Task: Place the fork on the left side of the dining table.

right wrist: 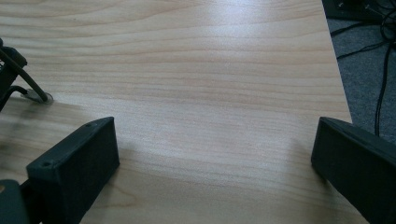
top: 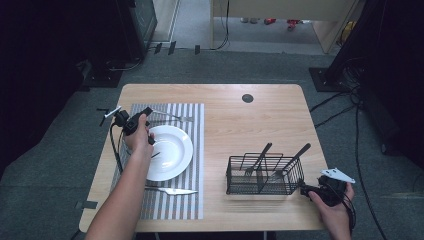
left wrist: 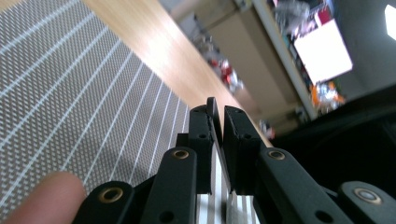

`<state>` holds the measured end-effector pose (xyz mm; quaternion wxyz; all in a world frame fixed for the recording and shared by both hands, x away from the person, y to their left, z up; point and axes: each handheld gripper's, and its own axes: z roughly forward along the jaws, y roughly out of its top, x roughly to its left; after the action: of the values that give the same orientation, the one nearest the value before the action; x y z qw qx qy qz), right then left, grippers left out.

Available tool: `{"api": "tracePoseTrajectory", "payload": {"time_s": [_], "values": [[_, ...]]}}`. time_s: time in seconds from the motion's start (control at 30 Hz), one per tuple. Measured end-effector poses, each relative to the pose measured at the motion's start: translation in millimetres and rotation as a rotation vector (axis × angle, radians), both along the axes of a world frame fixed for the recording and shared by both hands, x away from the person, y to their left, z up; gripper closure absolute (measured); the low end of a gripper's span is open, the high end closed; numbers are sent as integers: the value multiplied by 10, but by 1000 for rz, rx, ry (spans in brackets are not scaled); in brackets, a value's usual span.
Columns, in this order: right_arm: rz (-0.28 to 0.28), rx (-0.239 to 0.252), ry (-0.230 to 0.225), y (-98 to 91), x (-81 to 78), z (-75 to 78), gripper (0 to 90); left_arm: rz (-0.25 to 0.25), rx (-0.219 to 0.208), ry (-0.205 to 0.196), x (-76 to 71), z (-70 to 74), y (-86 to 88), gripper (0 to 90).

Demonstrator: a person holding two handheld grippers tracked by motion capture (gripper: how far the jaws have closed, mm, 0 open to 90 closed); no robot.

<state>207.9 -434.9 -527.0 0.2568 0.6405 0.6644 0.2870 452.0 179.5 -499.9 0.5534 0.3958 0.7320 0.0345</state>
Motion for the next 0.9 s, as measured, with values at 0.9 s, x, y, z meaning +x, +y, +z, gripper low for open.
{"api": "tracePoseTrajectory", "payload": {"time_s": [0.9], "values": [[0, 0, 0, 0, 0, 0, 7, -39, -103, 203, 144, -114, 345, 634]]}}
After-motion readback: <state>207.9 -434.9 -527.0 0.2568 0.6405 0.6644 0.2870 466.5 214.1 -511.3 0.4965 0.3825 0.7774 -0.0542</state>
